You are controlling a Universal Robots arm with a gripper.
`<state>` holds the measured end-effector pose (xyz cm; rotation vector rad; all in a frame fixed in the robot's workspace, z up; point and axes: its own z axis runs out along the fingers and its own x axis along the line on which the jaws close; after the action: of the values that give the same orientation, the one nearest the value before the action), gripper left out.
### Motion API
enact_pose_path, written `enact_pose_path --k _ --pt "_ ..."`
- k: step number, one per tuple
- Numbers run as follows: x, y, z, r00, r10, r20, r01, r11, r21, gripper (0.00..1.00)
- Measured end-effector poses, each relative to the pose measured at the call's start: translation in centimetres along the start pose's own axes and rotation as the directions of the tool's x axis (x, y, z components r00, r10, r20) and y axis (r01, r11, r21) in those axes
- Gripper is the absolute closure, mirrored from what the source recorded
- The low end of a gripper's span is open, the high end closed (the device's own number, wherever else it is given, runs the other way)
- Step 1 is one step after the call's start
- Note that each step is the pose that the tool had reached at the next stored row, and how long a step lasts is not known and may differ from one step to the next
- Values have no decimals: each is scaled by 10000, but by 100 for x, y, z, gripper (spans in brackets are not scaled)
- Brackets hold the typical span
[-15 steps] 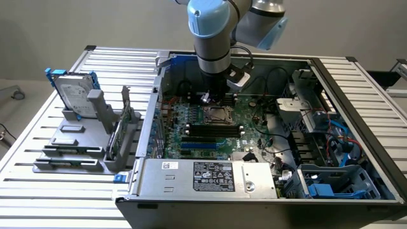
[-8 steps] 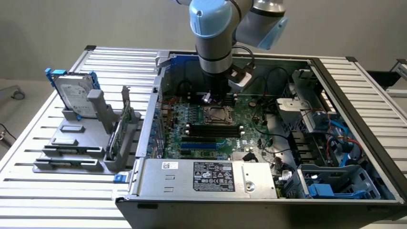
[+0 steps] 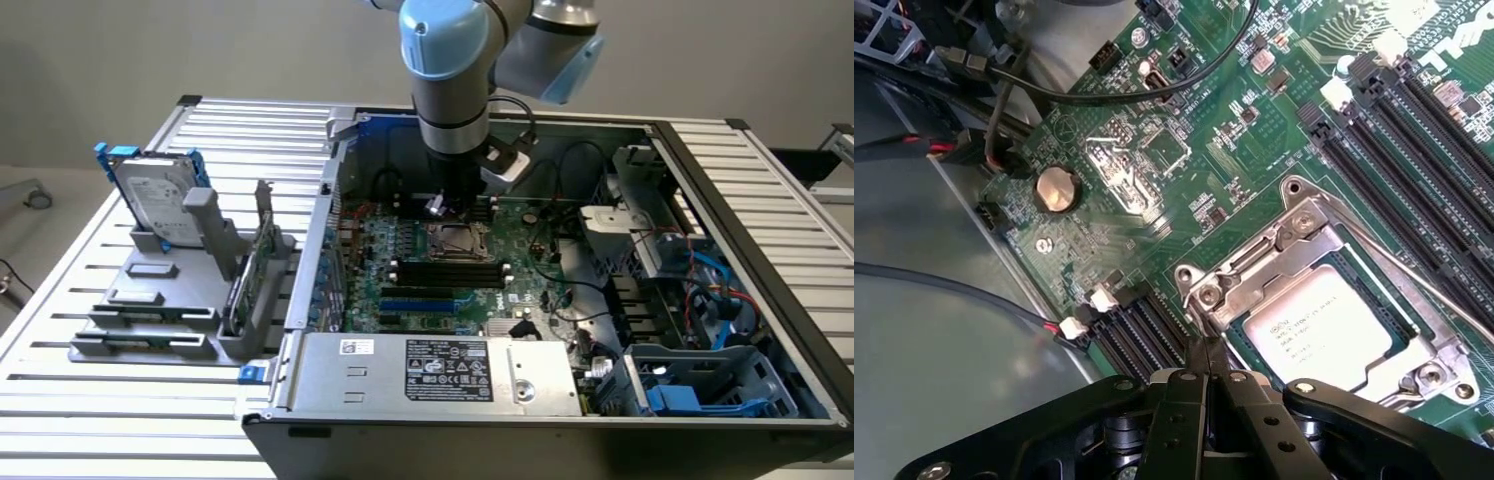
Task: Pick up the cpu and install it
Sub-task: 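Close the cpu cover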
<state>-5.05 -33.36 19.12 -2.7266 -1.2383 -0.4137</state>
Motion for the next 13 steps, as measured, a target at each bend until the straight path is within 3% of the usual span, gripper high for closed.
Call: enact_pose_path --k 4,9,13 --pt "2 2 0 10000 6 -24 -6 10000 21 89" --pt "2 2 0 9999 30 -112 -29 10000 94 89" --pt "10 2 -18 9999 45 -141 -43 9999 123 89"
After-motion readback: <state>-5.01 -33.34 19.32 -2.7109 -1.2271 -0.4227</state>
